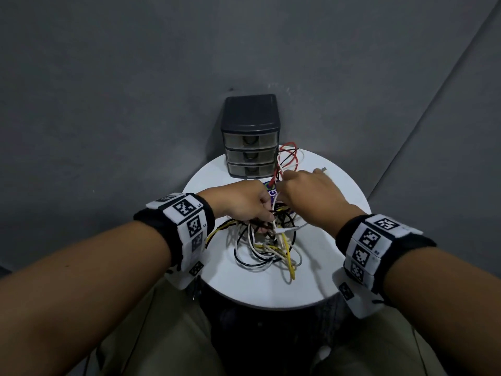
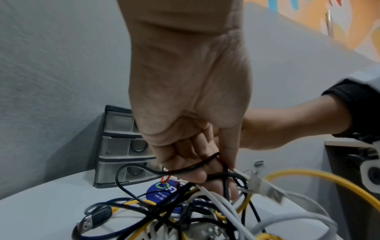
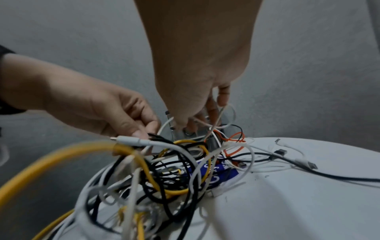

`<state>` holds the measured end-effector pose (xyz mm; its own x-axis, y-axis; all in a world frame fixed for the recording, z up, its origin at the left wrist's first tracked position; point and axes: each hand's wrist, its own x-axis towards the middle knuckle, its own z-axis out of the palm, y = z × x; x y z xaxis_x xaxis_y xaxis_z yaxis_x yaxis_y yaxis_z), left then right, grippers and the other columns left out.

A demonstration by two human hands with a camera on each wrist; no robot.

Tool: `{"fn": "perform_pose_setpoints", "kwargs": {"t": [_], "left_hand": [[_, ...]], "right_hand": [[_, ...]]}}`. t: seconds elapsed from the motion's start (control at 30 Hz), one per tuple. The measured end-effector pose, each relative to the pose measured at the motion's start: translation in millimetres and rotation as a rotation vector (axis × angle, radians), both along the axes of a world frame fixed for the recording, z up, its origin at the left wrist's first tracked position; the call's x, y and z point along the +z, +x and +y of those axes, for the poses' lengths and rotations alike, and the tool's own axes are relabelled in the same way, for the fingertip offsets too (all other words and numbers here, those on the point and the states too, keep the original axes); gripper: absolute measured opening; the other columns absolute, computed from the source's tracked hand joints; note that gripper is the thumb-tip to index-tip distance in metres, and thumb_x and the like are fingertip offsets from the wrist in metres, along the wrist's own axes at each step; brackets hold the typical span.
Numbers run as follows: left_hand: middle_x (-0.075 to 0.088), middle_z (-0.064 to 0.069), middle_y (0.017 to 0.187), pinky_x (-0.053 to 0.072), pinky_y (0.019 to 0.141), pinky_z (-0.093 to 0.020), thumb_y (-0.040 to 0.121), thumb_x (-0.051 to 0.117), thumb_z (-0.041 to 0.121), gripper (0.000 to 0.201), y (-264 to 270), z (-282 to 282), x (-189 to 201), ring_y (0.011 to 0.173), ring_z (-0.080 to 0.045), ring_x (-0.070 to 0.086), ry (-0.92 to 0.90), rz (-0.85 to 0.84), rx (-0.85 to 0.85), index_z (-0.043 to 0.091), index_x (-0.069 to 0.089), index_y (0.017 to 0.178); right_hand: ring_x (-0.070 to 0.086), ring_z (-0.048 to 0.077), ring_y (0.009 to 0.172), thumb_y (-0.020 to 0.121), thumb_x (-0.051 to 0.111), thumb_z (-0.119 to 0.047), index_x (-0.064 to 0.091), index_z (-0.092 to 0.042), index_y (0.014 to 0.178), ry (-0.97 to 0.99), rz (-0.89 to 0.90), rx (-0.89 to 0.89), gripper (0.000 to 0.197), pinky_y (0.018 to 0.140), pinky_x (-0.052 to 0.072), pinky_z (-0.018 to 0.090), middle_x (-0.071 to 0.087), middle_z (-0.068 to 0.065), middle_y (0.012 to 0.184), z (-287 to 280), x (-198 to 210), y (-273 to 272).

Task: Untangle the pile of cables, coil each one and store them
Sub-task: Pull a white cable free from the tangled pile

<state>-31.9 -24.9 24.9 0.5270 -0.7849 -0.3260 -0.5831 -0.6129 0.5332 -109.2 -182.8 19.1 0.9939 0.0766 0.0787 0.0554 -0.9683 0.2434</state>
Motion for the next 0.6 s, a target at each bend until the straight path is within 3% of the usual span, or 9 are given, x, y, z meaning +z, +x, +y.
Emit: {"fn": "perform_pose_setpoints", "kwargs": {"t": [0.1,0.2,0.33,0.47,0.6], "left_hand": [[0.074,0.003,0.073,0.044,0.056,-0.016,0.095,0.069,0.02,0.02,0,1,0,0.057,-0.002,0.058,-0.013,0.062,-0.01,0.014,0.07,0.077],[0.078,-0.001,0.08,0.05,0.06,-0.021,0.097,0.067,0.018,0.021,1,0,3,0.063,-0.007,0.064,-0.05,0.113,-0.006,0.013,0.068,0.077],[0.076,-0.014,0.091,0.049,0.072,-0.032,0.091,0.075,0.021,0.016,1,0,4,0.072,-0.014,0.06,0.0,0.066,-0.118,0.013,0.067,0.079],[0.077,-0.005,0.091,0.046,0.073,-0.029,0.093,0.073,0.023,0.012,0,2,2,0.071,-0.01,0.059,0.008,0.027,-0.122,0.013,0.071,0.089],[0.079,0.001,0.087,0.046,0.068,-0.023,0.095,0.071,0.021,0.01,1,-1,3,0.067,-0.006,0.061,0.004,0.043,-0.115,0.012,0.069,0.093]], "right_hand": [[0.066,0.032,0.099,0.102,0.047,-0.026,0.067,-0.019,0.103,0.066,-0.049,-0.176,0.021,0.08,0.041,0.04,0.066,0.005,0.109,-1,5,3],[0.066,0.035,0.1,0.1,0.051,-0.022,0.066,-0.015,0.103,0.147,-0.041,-0.312,0.017,0.091,0.046,0.044,0.068,0.008,0.11,-2,2,4],[0.066,0.035,0.103,0.101,0.052,-0.021,0.064,-0.013,0.111,0.188,-0.058,-0.405,0.017,0.083,0.046,0.039,0.067,0.011,0.114,-15,-1,6],[0.065,0.038,0.104,0.104,0.05,-0.027,0.063,-0.009,0.114,0.269,-0.081,-0.476,0.025,0.072,0.04,0.036,0.065,0.015,0.115,-27,3,6],[0.063,0.036,0.089,0.099,0.058,-0.024,0.07,-0.008,0.099,0.421,-0.117,-0.379,0.02,0.07,0.042,0.033,0.067,0.016,0.104,-23,5,16]]}}
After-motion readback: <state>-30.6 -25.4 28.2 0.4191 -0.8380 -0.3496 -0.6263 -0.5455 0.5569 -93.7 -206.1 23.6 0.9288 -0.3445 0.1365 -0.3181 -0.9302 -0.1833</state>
